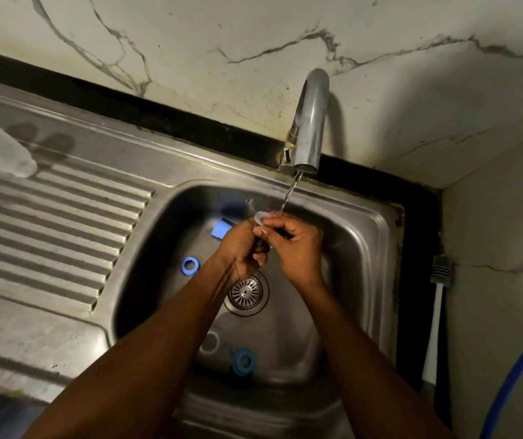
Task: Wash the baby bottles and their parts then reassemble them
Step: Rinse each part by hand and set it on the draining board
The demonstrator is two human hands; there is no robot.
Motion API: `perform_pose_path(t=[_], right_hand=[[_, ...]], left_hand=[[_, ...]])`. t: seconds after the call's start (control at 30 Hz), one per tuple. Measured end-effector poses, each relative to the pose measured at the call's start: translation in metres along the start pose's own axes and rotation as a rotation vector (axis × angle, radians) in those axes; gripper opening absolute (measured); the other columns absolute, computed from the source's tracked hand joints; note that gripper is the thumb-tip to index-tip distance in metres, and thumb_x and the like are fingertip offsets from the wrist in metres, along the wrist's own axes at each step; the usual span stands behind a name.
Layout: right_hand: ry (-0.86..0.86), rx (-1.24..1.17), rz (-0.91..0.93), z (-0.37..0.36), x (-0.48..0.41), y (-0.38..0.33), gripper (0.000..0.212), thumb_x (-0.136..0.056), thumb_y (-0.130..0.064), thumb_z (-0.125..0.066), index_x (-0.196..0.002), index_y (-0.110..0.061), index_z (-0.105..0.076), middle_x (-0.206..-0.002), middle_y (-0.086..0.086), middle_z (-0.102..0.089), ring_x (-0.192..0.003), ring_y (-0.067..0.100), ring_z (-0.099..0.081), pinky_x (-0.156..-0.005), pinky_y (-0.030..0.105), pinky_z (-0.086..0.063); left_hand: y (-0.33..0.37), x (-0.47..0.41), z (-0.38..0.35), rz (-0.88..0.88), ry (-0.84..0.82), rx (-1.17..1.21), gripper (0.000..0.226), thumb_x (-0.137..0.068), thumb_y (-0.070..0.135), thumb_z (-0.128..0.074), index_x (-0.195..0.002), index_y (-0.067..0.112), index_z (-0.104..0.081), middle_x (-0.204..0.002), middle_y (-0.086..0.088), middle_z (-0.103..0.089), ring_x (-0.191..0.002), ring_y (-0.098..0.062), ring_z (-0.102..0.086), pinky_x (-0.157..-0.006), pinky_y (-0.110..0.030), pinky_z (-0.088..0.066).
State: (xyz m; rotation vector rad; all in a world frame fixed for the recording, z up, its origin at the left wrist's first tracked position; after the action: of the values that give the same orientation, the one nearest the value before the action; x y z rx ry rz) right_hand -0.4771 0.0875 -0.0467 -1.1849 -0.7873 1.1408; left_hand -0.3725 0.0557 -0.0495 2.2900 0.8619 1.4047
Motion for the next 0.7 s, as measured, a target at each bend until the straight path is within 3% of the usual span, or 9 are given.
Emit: perform_pose_path(t=[0.07, 0.17, 0.27, 0.33, 0.47, 0.57, 0.63, 0.7], right_hand=[[0.056, -0.073, -0.112, -0.002, 0.001, 0.001, 0.012, -0.077, -0.006, -0.082, -0.085, -0.006, -0.073, -0.087, 0.003, -0.075, -0.083, 0.014, -0.072, -0.079, 0.031, -0.058], [0.092, -0.034, -0.139, -0.003, 0.002, 0.004, 0.01, -0.095, -0.015, -0.066, -0.09, -0.006, -0.067, -0.083, 0.003, -0.071, -0.077, 0.01, -0.067, -0.073, 0.026, -0.055], [0.11, 0.031, -0.266, -0.01, 0.002, 0.008, 0.018, -0.103, -0.018, -0.054, -0.096, -0.009, -0.068, -0.087, 0.005, -0.071, -0.083, 0.015, -0.069, -0.078, 0.032, -0.056], [0.137, -0.011, -0.417, -0.015, -0.001, 0.008, 0.03, -0.106, -0.026, -0.047, -0.085, -0.014, -0.066, -0.08, 0.004, -0.069, -0.08, 0.021, -0.068, -0.075, 0.036, -0.055], [0.045, -0.189, -0.762, -0.014, -0.003, 0.0, 0.033, -0.103, -0.026, -0.049, -0.077, -0.014, -0.064, -0.076, 0.004, -0.069, -0.071, 0.018, -0.067, -0.073, 0.03, -0.051], [-0.064, -0.195, -0.74, -0.01, -0.003, 0.003, 0.029, -0.103, -0.024, -0.05, -0.08, -0.013, -0.064, -0.064, -0.001, -0.07, -0.059, 0.009, -0.068, -0.069, 0.024, -0.054], [-0.137, -0.086, -0.661, -0.015, -0.005, -0.007, 0.026, -0.105, -0.02, -0.046, -0.09, -0.008, -0.064, -0.076, 0.005, -0.071, -0.07, 0.013, -0.069, -0.068, 0.023, -0.055], [-0.085, 0.013, -0.544, -0.02, -0.006, -0.004, 0.018, -0.104, -0.01, -0.048, -0.109, -0.004, -0.065, -0.096, 0.01, -0.07, -0.087, 0.019, -0.068, -0.072, 0.023, -0.056]], left_hand=[[-0.001, 0.0, 0.0, 0.029, -0.02, -0.053, 0.034, -0.103, 0.028, -0.046, -0.072, 0.018, -0.055, -0.049, 0.005, -0.038, -0.042, -0.006, -0.03, -0.035, -0.017, -0.023], [-0.007, 0.001, -0.004, -0.016, -0.002, -0.177, 0.047, -0.104, 0.041, -0.047, -0.062, 0.019, -0.052, -0.051, 0.002, -0.038, -0.044, -0.009, -0.032, -0.041, -0.021, -0.029], [-0.014, 0.001, -0.009, -0.163, 0.168, -0.375, 0.042, -0.105, 0.039, -0.047, -0.072, 0.015, -0.059, -0.061, -0.003, -0.056, -0.05, -0.014, -0.052, -0.047, -0.028, -0.044], [-0.02, 0.003, -0.009, -0.335, 0.345, -0.601, 0.037, -0.104, 0.031, -0.05, -0.072, 0.014, -0.062, -0.066, -0.003, -0.063, -0.059, -0.018, -0.061, -0.053, -0.034, -0.053], [-0.027, 0.005, -0.005, -0.66, 0.425, -0.749, 0.007, -0.097, 0.013, -0.061, -0.096, 0.016, -0.068, -0.095, -0.004, -0.06, -0.078, -0.007, -0.056, -0.067, -0.006, -0.042], [-0.024, 0.003, 0.002, -0.782, 0.402, -0.805, 0.012, -0.095, 0.008, -0.065, -0.099, 0.009, -0.076, -0.093, -0.001, -0.053, -0.08, 0.005, -0.052, -0.07, -0.002, -0.037], [-0.021, 0.004, 0.003, -0.78, 0.416, -0.732, 0.013, -0.091, 0.0, -0.063, -0.093, 0.005, -0.075, -0.088, 0.002, -0.057, -0.079, 0.006, -0.056, -0.07, -0.007, -0.041], [-0.024, 0.002, 0.007, -0.68, 0.396, -0.571, 0.019, -0.091, -0.003, -0.057, -0.095, 0.007, -0.072, -0.09, -0.005, -0.069, -0.084, -0.005, -0.065, -0.074, -0.02, -0.05]])
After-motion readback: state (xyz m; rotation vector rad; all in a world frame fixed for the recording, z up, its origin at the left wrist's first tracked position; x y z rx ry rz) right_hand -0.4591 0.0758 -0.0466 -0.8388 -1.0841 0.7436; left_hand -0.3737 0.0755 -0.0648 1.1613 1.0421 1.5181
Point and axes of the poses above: each hand's wrist, its own x-axis away from the middle knuckle, its own z-axis out of the back of the hand, y = z × x, the point moved 1 cm from there along -x, towards the middle knuckle
